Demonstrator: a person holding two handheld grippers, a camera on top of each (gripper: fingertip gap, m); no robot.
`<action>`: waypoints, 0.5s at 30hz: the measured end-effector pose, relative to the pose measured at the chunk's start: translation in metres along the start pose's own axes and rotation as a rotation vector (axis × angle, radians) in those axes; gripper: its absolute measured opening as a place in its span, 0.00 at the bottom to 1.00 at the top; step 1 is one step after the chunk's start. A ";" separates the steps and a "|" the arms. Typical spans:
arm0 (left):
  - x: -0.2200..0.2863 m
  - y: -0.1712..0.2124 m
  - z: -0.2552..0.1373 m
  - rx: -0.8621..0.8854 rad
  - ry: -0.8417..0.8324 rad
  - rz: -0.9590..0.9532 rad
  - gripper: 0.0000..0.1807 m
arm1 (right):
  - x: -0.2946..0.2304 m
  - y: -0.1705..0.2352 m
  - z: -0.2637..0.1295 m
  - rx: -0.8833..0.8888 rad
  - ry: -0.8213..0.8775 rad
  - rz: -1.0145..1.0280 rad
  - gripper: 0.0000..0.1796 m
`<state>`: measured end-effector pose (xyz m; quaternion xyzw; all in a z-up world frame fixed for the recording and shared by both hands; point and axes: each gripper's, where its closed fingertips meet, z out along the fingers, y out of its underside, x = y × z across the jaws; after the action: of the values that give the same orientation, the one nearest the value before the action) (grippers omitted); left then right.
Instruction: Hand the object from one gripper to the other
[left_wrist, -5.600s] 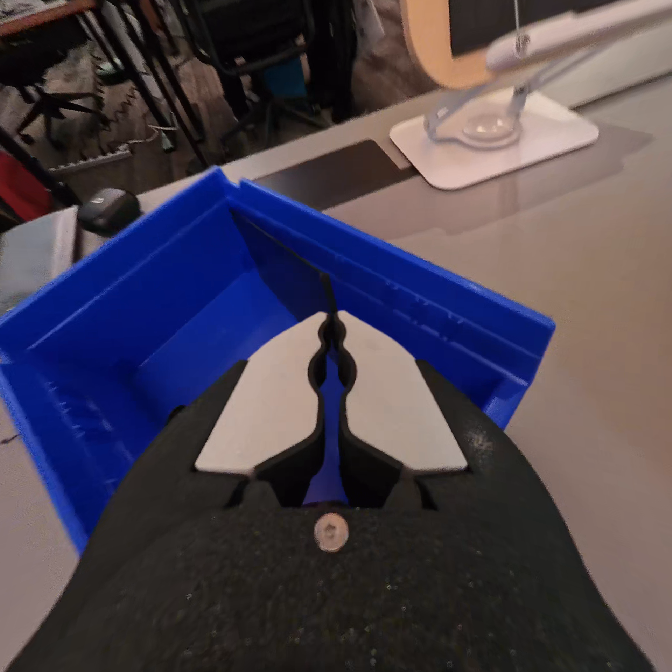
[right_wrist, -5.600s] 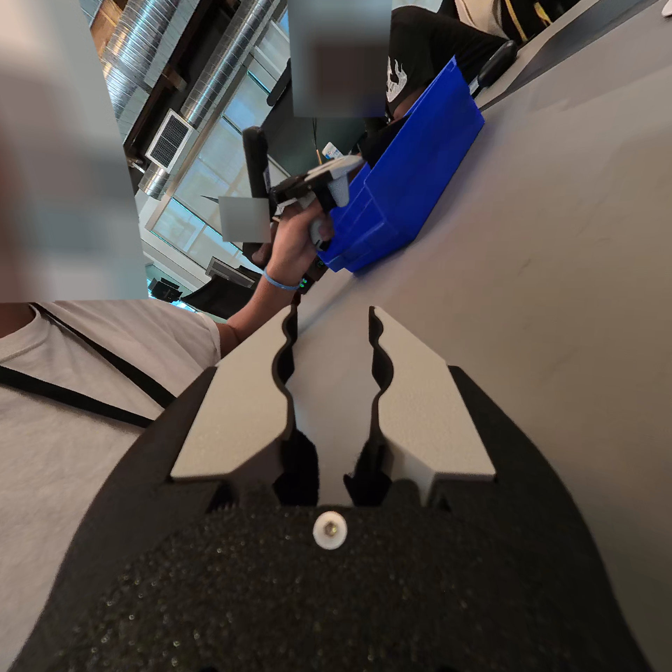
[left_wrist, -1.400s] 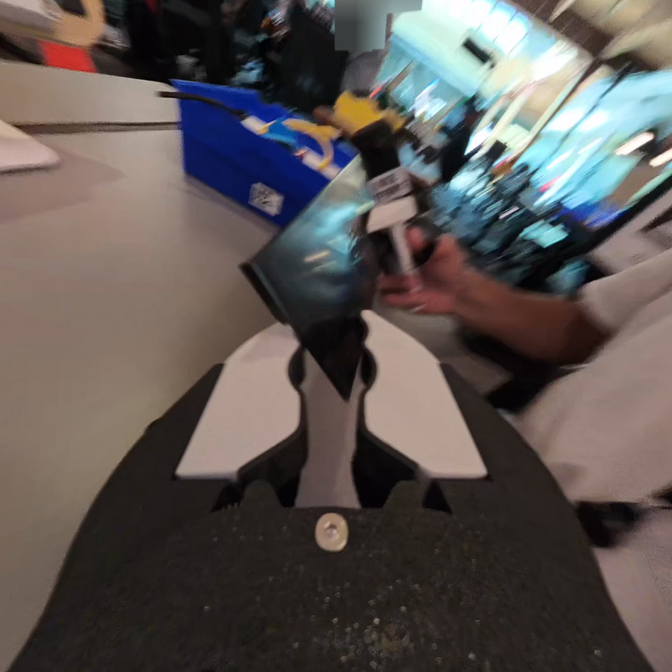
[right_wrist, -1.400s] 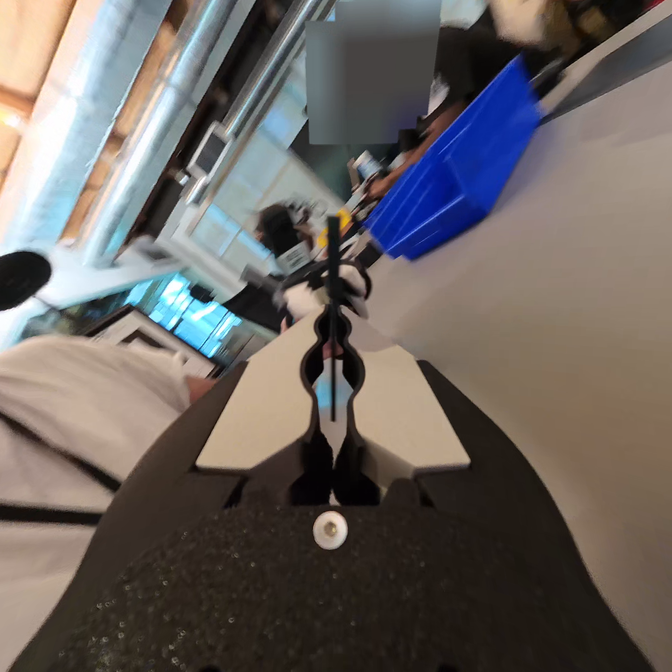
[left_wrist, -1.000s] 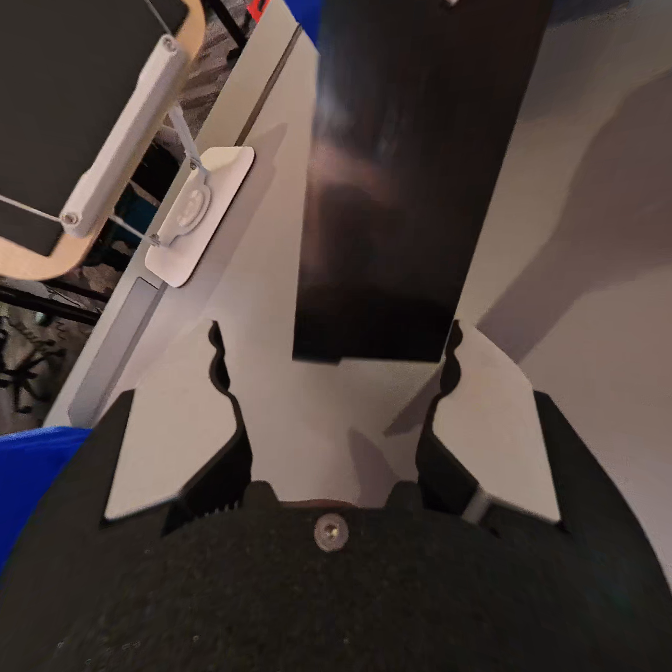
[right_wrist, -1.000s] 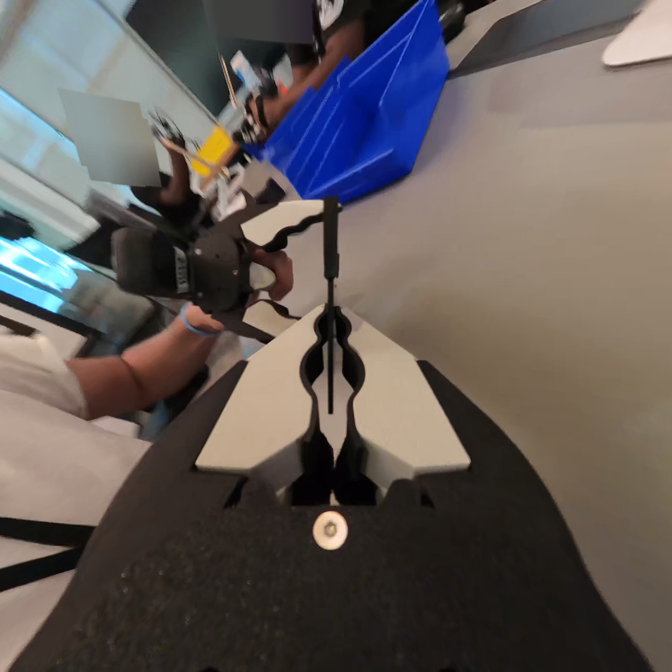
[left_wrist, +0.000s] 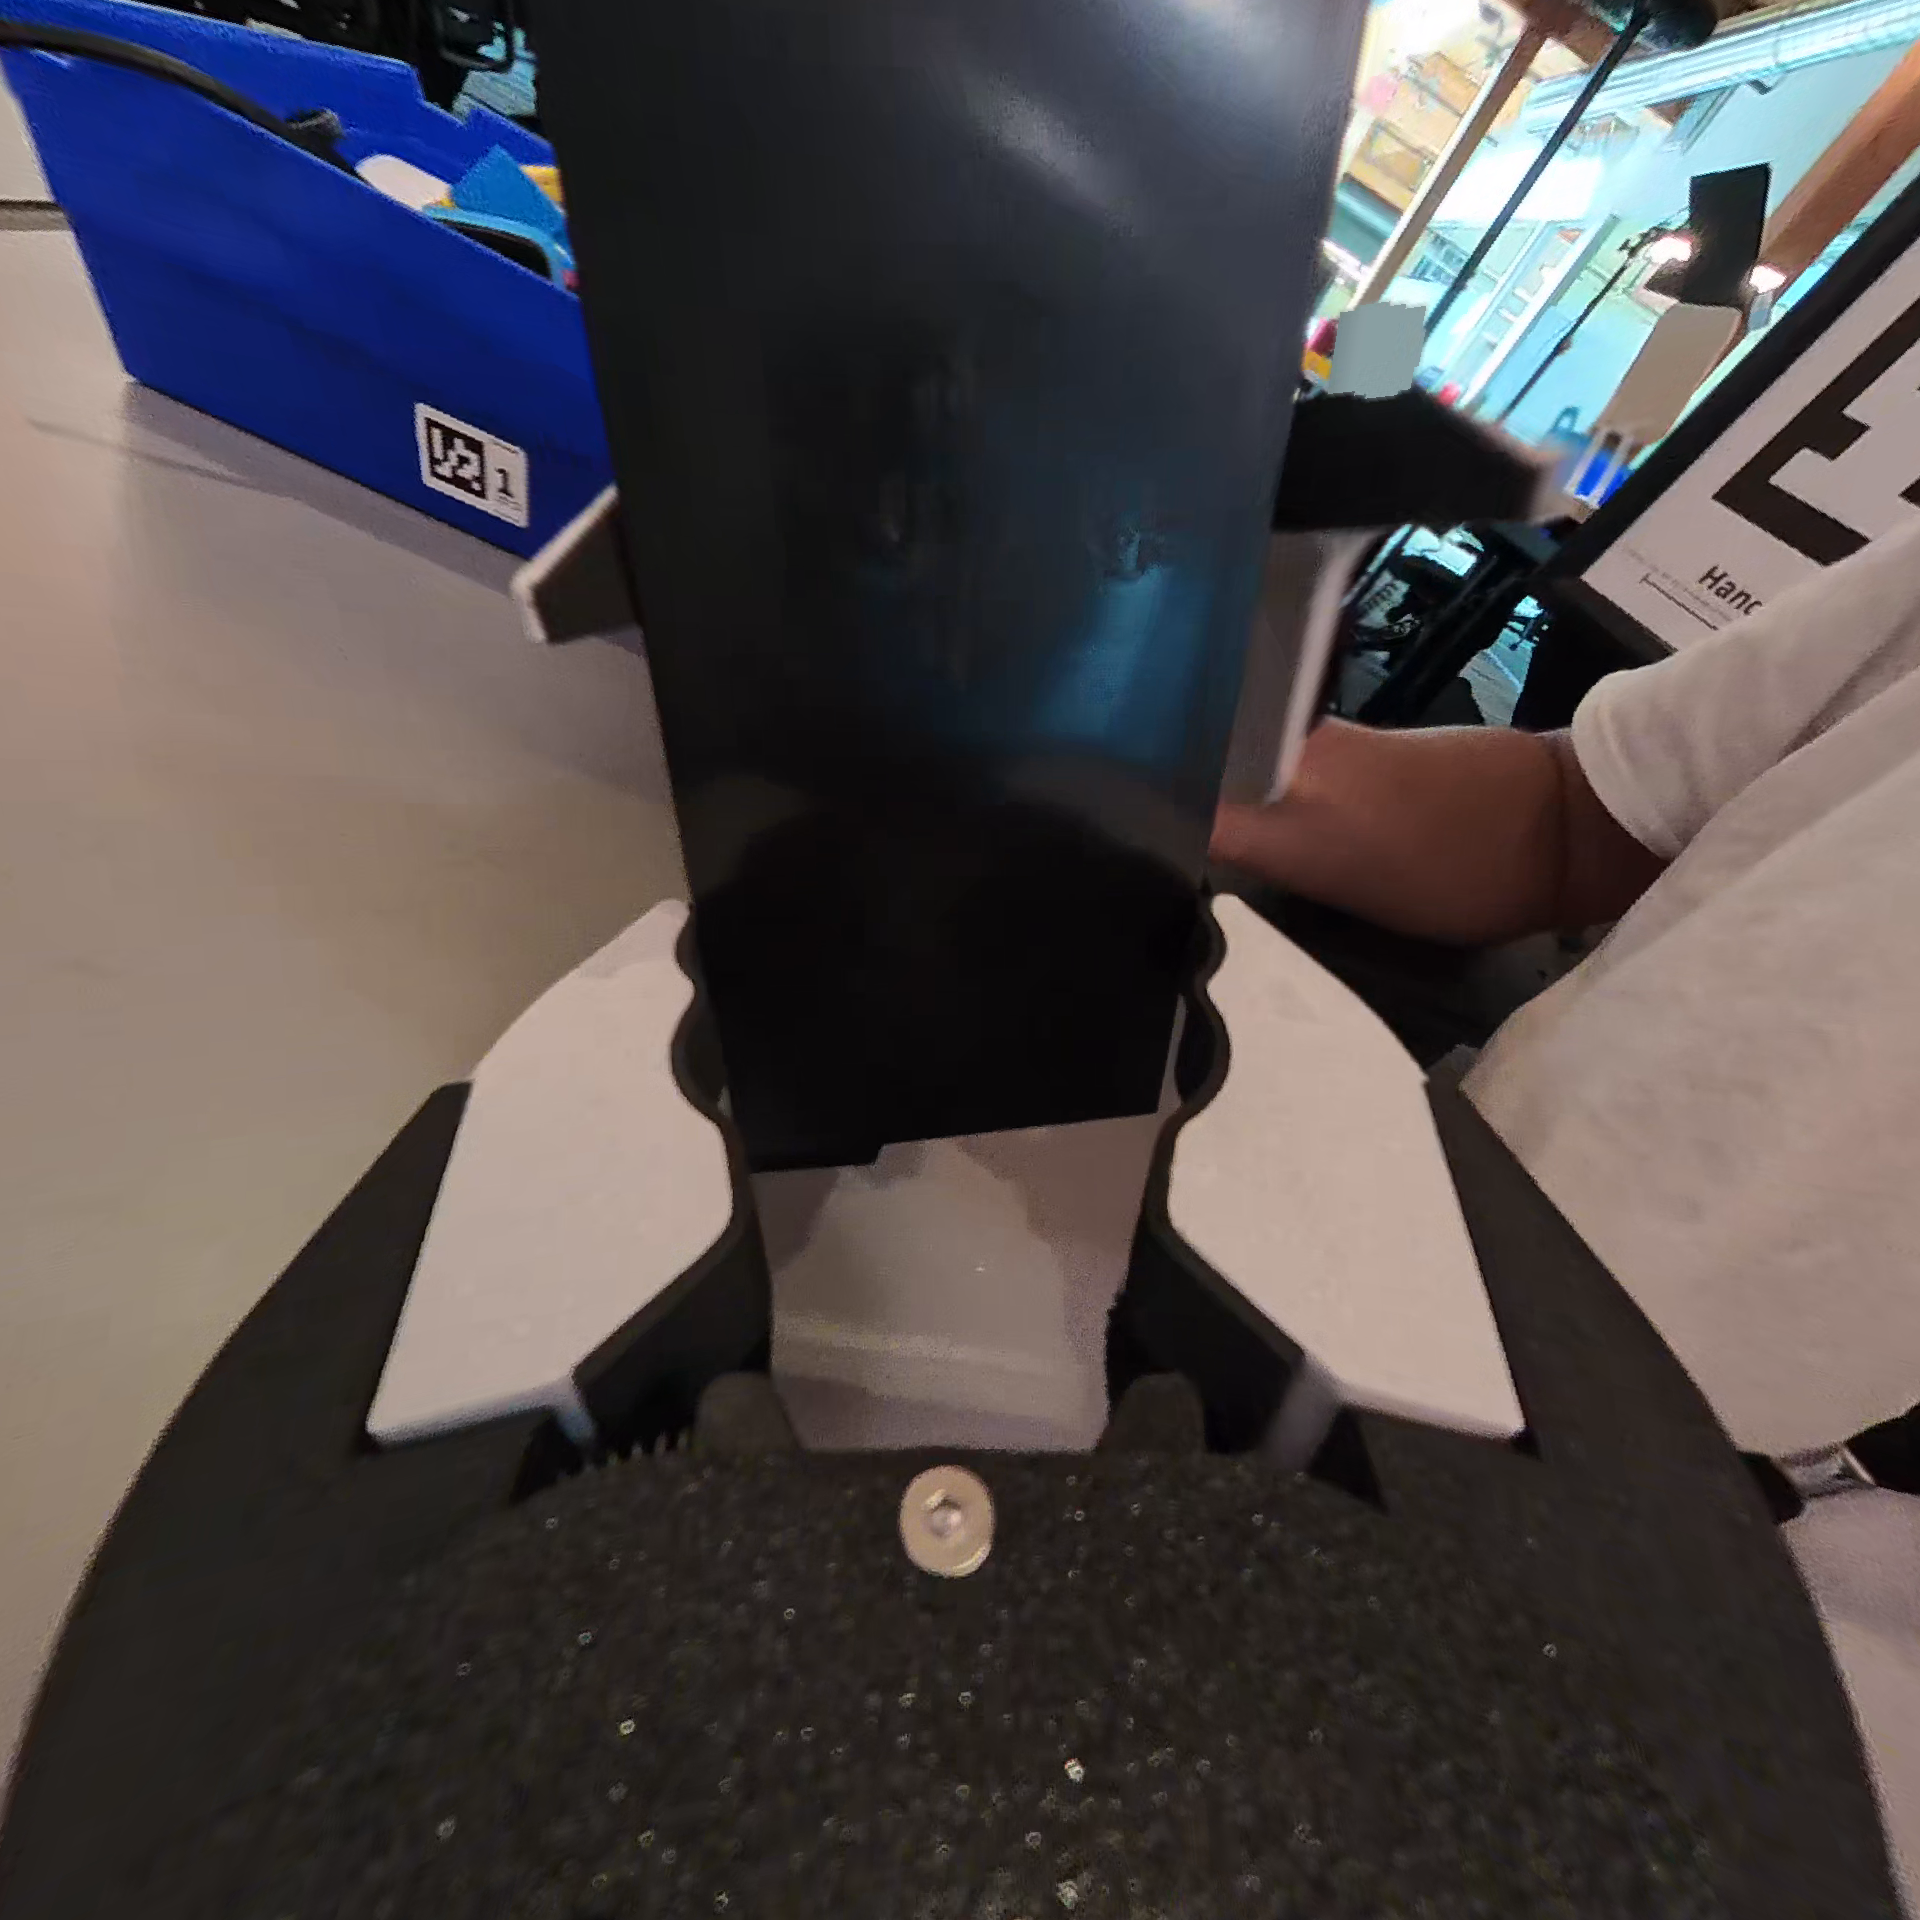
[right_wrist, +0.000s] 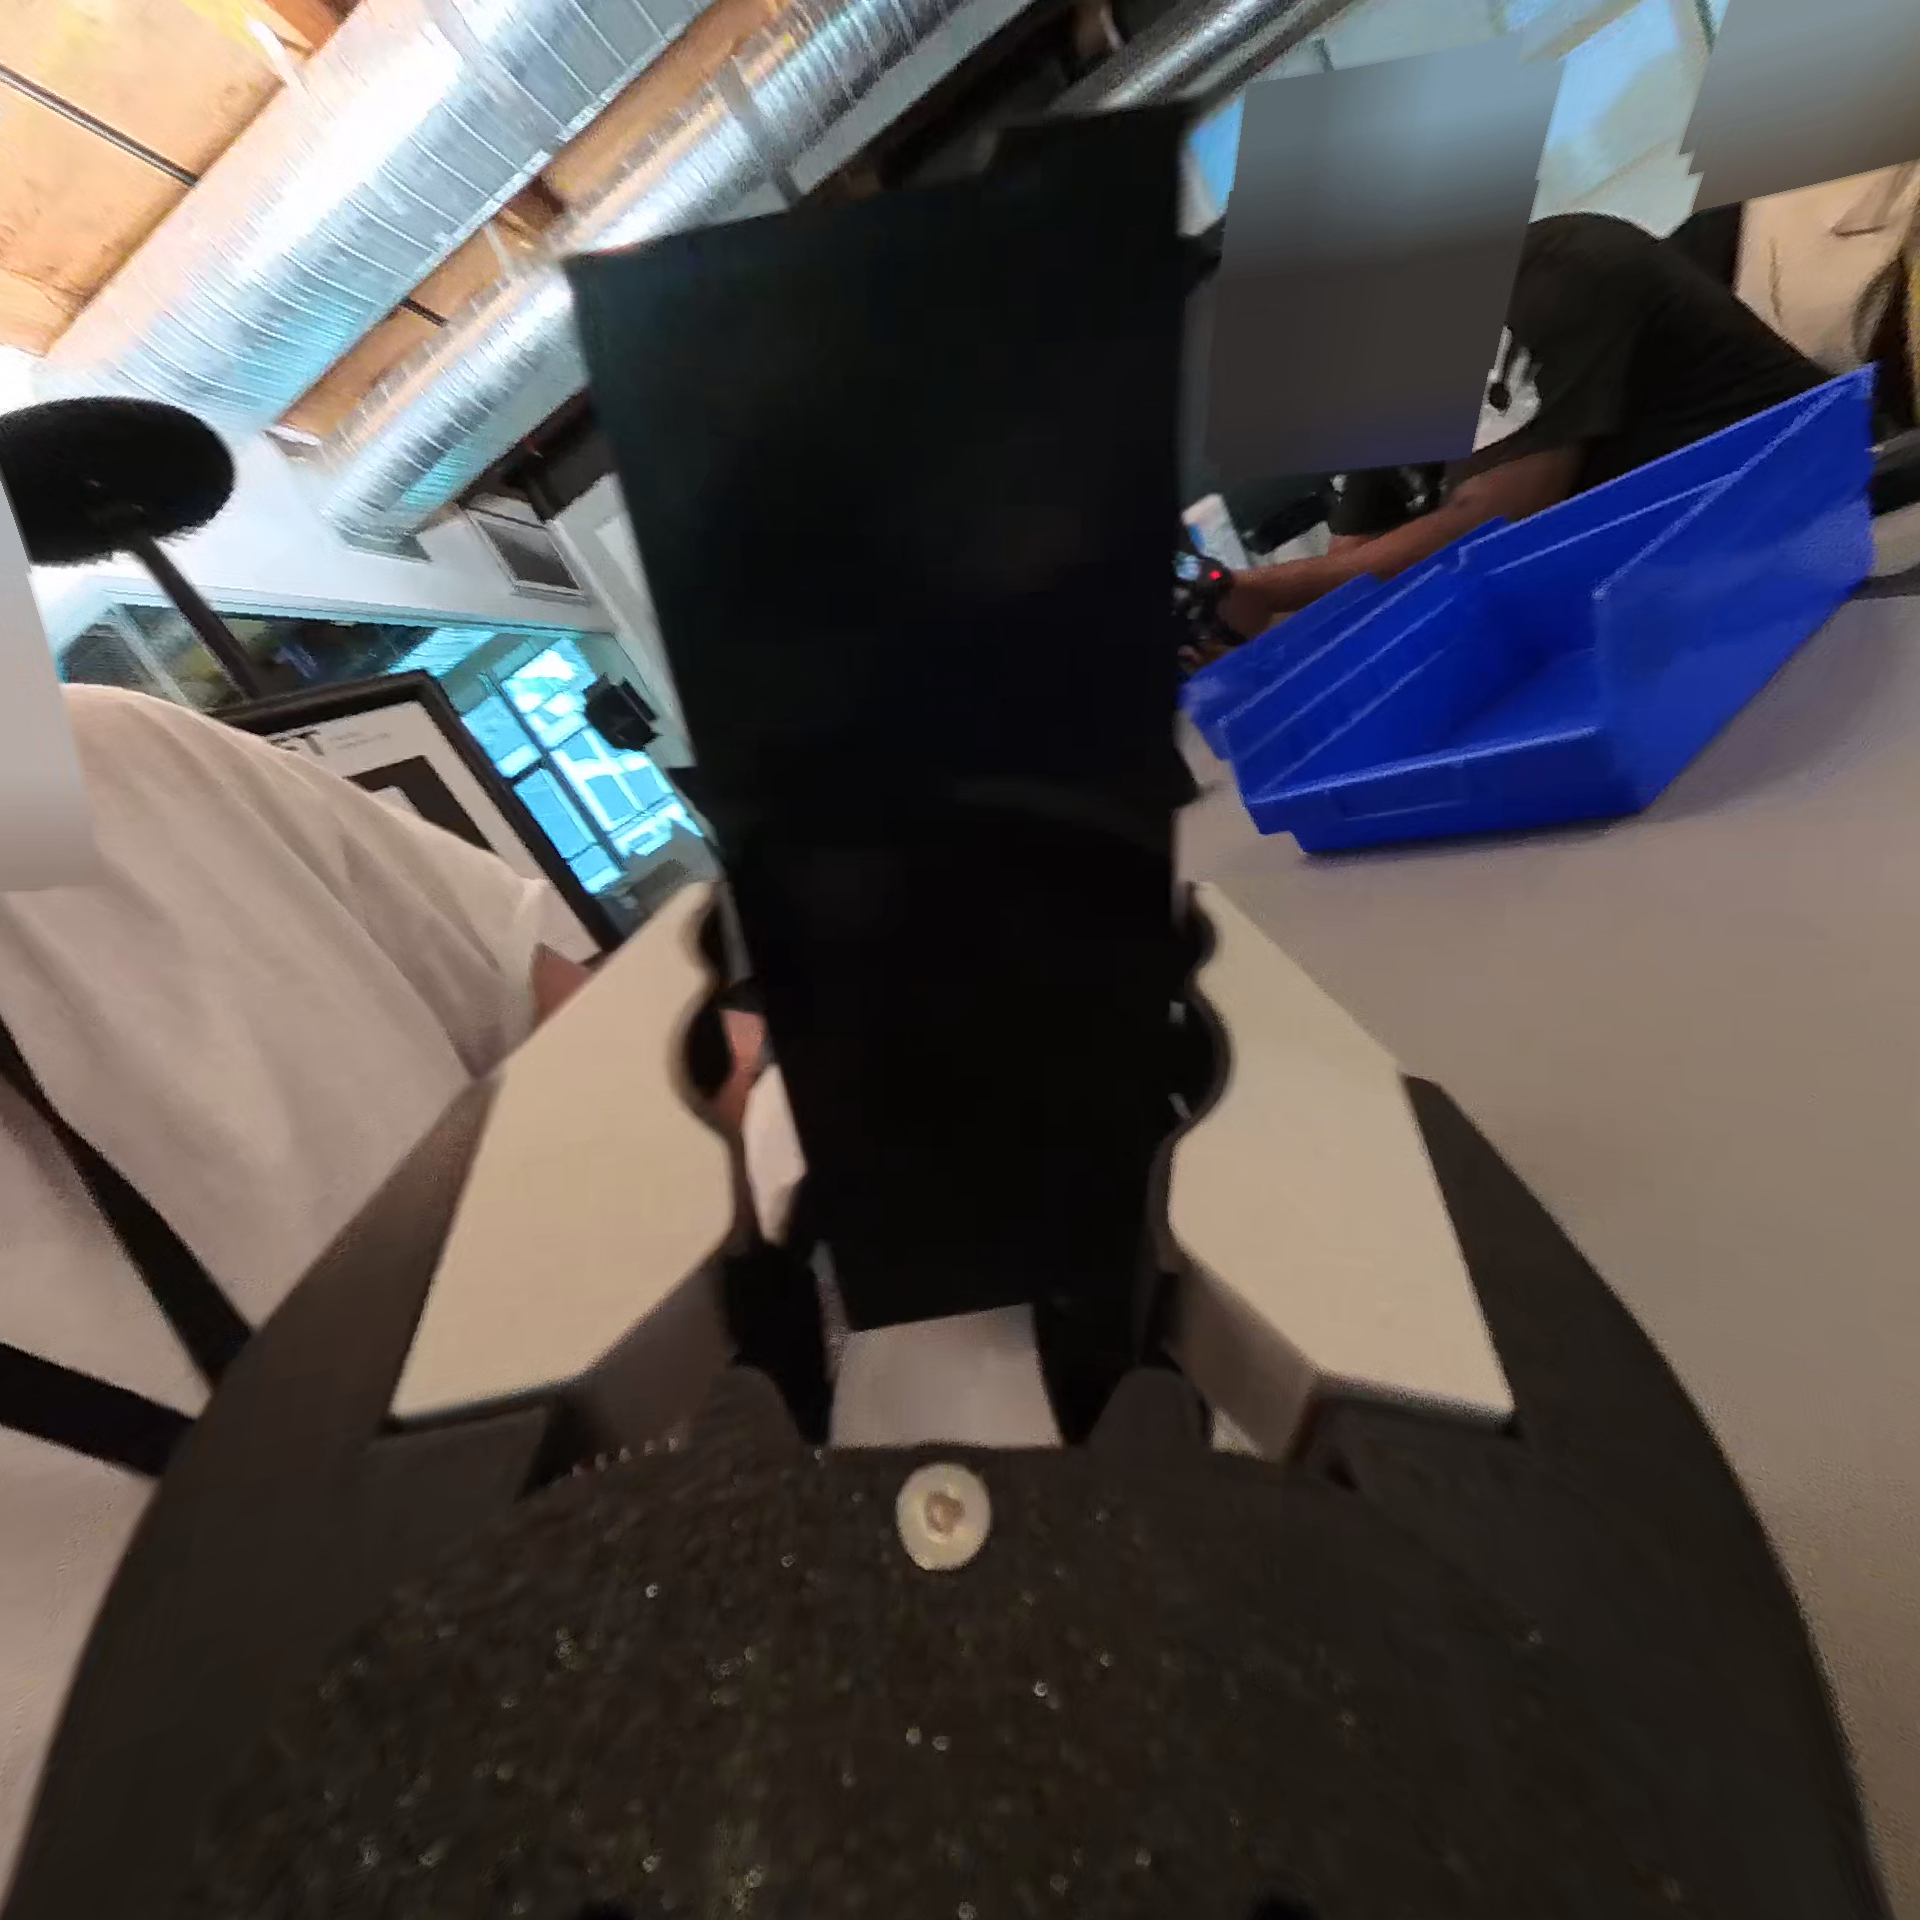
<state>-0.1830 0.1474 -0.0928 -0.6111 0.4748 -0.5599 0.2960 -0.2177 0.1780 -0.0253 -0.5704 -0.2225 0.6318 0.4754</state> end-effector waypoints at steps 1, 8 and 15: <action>0.001 0.001 0.001 -0.006 0.005 -0.006 0.47 | 0.002 0.001 -0.002 -0.009 -0.002 0.001 0.46; -0.021 0.004 -0.014 -0.042 -0.113 0.063 0.54 | 0.021 0.012 -0.010 -0.104 0.131 -0.022 0.46; -0.027 -0.035 -0.075 -0.230 -0.381 0.316 0.68 | 0.058 0.023 -0.027 -0.506 0.626 -0.554 0.46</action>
<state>-0.2446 0.1977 -0.0571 -0.6534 0.5606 -0.3242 0.3921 -0.1943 0.2103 -0.0805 -0.7500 -0.3591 0.2056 0.5160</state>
